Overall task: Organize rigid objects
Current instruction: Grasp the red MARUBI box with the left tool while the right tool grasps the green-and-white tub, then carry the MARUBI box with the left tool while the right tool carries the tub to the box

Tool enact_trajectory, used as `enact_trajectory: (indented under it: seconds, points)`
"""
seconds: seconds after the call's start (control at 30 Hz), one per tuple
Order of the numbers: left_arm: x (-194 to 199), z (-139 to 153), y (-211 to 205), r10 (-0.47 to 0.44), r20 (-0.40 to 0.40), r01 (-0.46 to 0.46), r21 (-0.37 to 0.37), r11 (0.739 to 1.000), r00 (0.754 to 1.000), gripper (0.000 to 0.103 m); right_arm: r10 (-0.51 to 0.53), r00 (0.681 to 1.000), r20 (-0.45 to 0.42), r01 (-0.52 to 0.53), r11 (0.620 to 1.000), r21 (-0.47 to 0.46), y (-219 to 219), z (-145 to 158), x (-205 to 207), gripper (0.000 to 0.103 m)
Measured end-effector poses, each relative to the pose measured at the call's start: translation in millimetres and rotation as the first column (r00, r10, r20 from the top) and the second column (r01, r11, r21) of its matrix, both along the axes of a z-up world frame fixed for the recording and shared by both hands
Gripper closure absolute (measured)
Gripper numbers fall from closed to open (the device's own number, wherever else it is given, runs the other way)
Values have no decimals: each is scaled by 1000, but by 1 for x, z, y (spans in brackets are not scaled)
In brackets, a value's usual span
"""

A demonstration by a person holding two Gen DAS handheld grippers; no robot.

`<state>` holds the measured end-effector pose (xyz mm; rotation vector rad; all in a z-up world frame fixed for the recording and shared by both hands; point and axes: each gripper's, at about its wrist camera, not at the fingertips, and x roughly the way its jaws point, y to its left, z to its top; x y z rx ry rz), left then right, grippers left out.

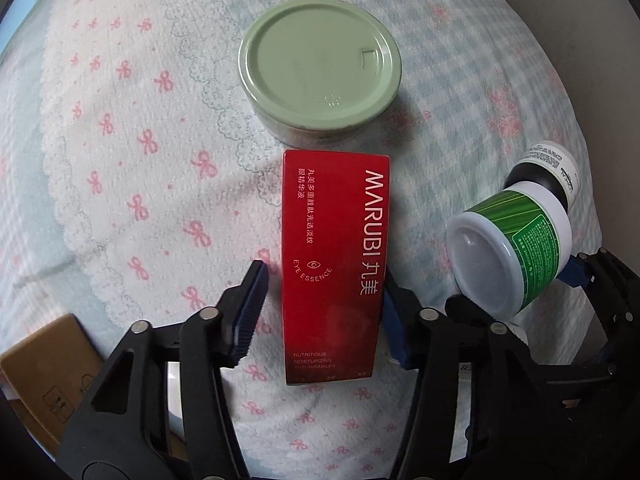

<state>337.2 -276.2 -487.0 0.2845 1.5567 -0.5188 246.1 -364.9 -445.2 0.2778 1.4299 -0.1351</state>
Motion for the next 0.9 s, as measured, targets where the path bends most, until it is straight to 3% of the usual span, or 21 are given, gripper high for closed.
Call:
enact_trajectory:
  seconds: [0.13,0.17,0.43,0.7,0.9]
  points:
    - [-1,-4,-5,23,-4,-23,0,1000,1000,62,13,1000,-13,-14,998,-60,-2,-2,6,39]
    - [-1,-4,-6,27,1,-27,4,1000,1000,63,18,1000,-21,-20,996,-83,-1,-3,7,46]
    - [-5,5,1,54,40,-54,-8,999,998,64,15,999,-42,-19,994,-111,10,-6,10,48]
    - [-13,48,13,93,87,-89,-42,995,992,64,-11,1000,-19,9,998,-66,-7,16,1,49]
    - [-27,109,30,135,148,-120,-106,987,980,64,-6,999,43,9,998,-68,-13,63,-12,49]
